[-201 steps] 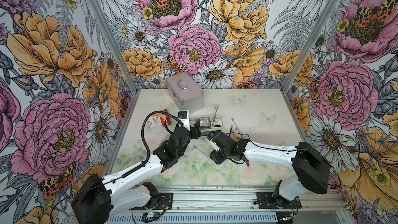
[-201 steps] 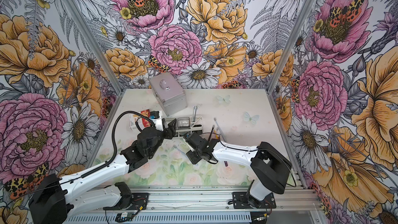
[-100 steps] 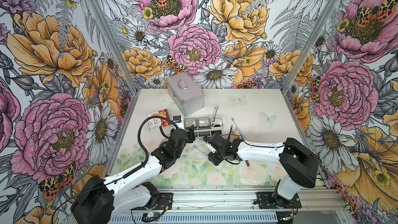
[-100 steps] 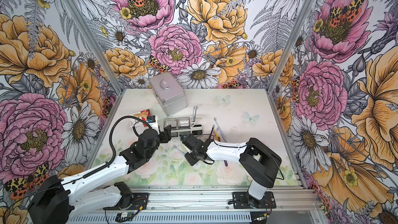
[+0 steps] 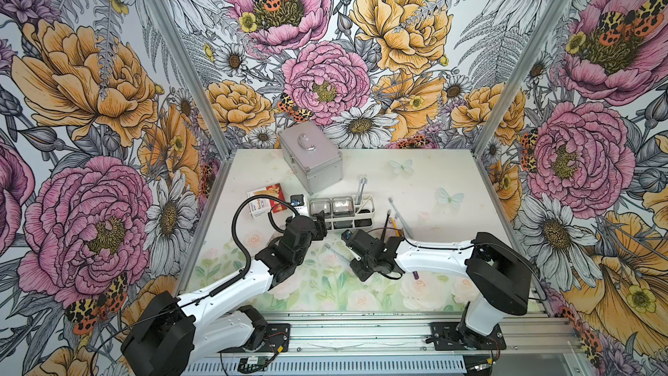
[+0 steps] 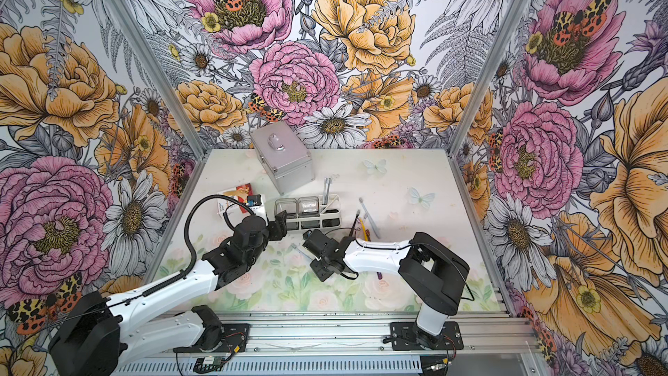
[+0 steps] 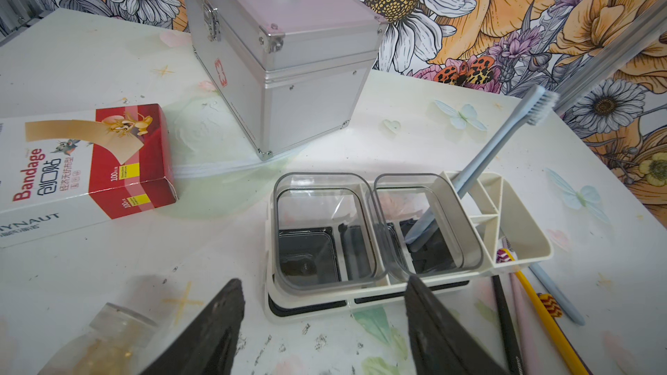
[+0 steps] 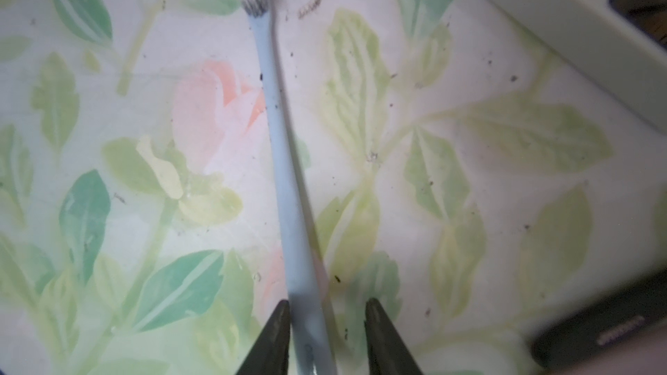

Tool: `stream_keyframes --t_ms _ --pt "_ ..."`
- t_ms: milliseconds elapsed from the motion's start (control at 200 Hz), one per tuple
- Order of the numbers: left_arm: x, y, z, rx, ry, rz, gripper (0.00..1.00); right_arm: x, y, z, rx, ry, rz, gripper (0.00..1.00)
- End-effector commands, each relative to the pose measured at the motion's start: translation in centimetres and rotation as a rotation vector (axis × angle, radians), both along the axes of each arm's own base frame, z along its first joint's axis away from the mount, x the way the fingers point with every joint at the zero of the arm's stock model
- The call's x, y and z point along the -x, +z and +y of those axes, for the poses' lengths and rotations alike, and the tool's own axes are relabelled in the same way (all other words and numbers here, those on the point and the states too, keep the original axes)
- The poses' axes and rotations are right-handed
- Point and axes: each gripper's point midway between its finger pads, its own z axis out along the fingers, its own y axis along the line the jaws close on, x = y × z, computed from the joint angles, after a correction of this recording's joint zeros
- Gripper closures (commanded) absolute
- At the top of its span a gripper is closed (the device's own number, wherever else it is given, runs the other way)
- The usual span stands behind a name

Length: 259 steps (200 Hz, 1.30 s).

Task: Place the toothbrush into the toothbrush holder
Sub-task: Pick up the toothbrush from the center of the board.

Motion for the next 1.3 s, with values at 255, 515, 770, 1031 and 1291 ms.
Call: stream_keyframes --t_ms 255,515,770,1031,1291 --pt "0.0 -0.5 0.2 0.045 0.015 0.004 0.29 0.8 -1.1 -0.1 0.026 -0.005 0.028 0.66" --pt "0.3 -0.1 -0.1 0.097 0.000 -0.012 0.29 1.6 -1.3 0.0 0.018 0.000 0.070 0.73" --pt "0.1 0.1 -1.2 0.130 -0.039 -0.010 0.29 2.0 -1.7 -0.5 0.042 -0.002 0.089 0.79" --pt "-0.1 0.1 -1.8 0.143 -0.052 0.000 0.29 2.1 -1.9 -0.8 0.056 -0.009 0.097 0.90" --pt "-0.1 -0.1 -2.9 0.155 -0.096 0.023 0.28 1.5 0.1 -0.8 0.019 -0.020 0.043 0.95"
